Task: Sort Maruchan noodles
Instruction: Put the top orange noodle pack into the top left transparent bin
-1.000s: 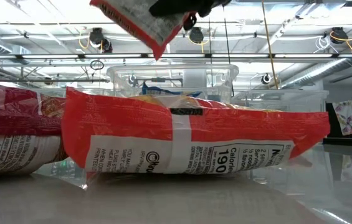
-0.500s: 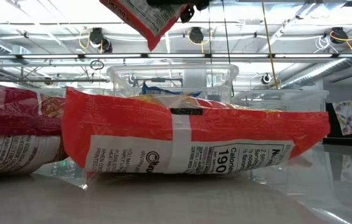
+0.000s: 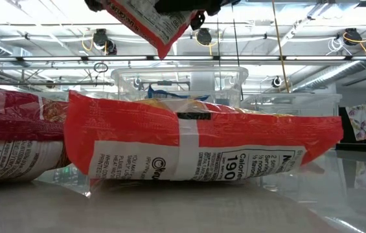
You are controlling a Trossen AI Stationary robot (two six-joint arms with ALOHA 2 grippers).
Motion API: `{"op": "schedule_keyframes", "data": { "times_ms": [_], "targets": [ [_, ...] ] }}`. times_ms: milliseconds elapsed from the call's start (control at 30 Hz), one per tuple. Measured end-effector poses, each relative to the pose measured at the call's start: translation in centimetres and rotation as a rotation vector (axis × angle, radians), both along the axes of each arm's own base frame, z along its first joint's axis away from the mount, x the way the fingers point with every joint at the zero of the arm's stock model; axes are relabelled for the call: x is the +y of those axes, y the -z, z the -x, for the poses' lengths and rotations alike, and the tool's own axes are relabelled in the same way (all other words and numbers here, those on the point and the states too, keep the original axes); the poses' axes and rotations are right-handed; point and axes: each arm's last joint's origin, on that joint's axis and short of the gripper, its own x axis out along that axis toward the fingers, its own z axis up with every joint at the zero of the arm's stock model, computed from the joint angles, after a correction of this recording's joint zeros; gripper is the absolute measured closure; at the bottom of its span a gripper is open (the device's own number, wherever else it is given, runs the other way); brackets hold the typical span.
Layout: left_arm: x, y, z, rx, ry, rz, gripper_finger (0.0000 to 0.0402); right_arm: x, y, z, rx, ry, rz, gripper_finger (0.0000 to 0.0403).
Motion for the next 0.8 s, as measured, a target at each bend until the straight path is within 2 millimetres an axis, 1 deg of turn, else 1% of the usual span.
{"op": "schedule_keyframes", "data": {
  "times_ms": [200,333,433,567,800],
  "targets": [
    [0.23,0.37,-0.85,-0.007,0.008,-0.008,0.0071,0.58,0.08,0.11,0.007,0.043,0.020,0.0287],
    [-0.02,-0.16,-0.99,-0.057,0.066,0.024,0.0084,0.77,0.11,0.15,0.009,0.042,0.024,0.0287],
    [-0.01,-0.30,-1.02,-0.067,0.071,0.014,0.0114,0.75,0.10,0.15,0.008,0.051,0.029,0.0287],
    [0.00,-0.32,-1.03,-0.063,0.074,-0.018,0.0167,0.52,0.10,0.13,0.005,0.109,0.056,0.0287],
    [0.01,-0.33,-1.02,-0.058,0.079,-0.048,0.0248,0.54,0.10,0.13,0.003,0.114,0.059,0.0287]
  ]
}}
